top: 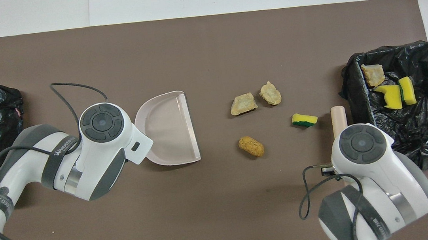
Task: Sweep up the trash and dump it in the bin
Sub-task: 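Lift the brush with the right gripper and move it beyond the sponges, then sweep the sponge and chunk toward the dustpan with the right gripper, then move the brush back behind the remaining chunks with the right gripper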
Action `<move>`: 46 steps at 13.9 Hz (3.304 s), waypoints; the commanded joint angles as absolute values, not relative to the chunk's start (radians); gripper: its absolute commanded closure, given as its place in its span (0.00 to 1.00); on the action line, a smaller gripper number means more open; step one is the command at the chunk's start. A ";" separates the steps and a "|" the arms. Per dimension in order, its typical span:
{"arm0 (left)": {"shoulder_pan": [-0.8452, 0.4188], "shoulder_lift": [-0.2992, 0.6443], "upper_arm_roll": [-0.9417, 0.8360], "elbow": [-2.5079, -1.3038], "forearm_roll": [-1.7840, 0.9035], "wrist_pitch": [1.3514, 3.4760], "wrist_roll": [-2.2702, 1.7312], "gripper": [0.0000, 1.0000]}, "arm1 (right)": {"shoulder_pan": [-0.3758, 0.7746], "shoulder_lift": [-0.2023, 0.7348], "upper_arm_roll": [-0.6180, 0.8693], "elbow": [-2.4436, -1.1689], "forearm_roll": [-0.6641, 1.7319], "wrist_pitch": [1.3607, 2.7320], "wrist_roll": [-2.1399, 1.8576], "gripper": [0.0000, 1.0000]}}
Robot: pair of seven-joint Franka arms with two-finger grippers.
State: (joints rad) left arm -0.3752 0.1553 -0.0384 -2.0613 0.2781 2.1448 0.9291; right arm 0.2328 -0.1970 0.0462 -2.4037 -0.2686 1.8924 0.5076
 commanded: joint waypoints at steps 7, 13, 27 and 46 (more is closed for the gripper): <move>-0.390 0.118 -0.029 -2.115 0.295 2.164 0.920 1.00 | 0.225 -0.088 0.066 -2.358 -0.169 2.065 0.337 1.00; -0.388 0.118 -0.029 -2.114 0.295 2.175 0.916 1.00 | 0.362 0.029 0.072 -2.206 -0.025 2.008 0.341 1.00; -0.387 0.120 -0.031 -2.115 0.295 2.192 0.899 1.00 | 0.618 0.345 0.089 -1.744 0.330 2.060 0.526 1.00; -0.390 0.120 -0.029 -2.114 0.295 2.169 0.742 1.00 | 0.189 0.182 0.072 -1.891 -0.228 1.885 0.181 1.00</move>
